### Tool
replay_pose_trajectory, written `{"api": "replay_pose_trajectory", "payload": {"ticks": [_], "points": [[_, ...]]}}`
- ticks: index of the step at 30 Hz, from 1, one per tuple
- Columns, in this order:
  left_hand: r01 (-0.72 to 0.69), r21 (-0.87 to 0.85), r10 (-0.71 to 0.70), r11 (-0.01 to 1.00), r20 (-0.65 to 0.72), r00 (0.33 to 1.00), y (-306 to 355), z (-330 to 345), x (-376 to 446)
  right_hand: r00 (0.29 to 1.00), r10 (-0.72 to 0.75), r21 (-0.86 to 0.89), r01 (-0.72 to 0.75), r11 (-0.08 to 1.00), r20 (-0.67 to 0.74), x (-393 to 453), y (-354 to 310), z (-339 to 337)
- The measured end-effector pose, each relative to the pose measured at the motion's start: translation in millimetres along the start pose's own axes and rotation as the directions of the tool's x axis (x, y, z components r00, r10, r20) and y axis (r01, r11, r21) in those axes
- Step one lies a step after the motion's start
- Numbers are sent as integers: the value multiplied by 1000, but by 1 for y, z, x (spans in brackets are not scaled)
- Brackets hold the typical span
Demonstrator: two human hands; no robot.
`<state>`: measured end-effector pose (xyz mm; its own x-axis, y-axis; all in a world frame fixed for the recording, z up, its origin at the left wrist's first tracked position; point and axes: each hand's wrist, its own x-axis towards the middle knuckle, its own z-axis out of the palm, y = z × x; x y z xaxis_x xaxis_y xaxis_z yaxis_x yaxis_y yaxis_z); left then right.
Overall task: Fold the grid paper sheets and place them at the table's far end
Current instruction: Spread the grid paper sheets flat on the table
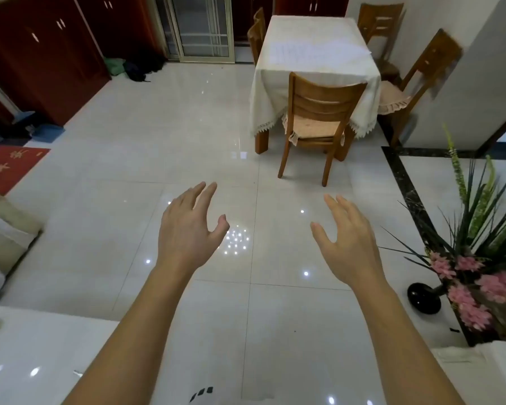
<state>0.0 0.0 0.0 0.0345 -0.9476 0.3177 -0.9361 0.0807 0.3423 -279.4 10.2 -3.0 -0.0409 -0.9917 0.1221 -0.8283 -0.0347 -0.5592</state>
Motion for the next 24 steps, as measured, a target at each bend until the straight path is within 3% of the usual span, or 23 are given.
{"api": "replay_pose_trajectory", "payload": {"ticks": [13, 24], "points": [[-3, 13, 3, 1000, -5, 1000, -30, 19, 37, 997, -13, -13, 14, 1000, 70, 52, -12, 31], [-24, -53, 24, 998, 7, 1000, -93, 48, 172, 999, 2, -70, 1, 998, 35, 191, -55, 81]]}}
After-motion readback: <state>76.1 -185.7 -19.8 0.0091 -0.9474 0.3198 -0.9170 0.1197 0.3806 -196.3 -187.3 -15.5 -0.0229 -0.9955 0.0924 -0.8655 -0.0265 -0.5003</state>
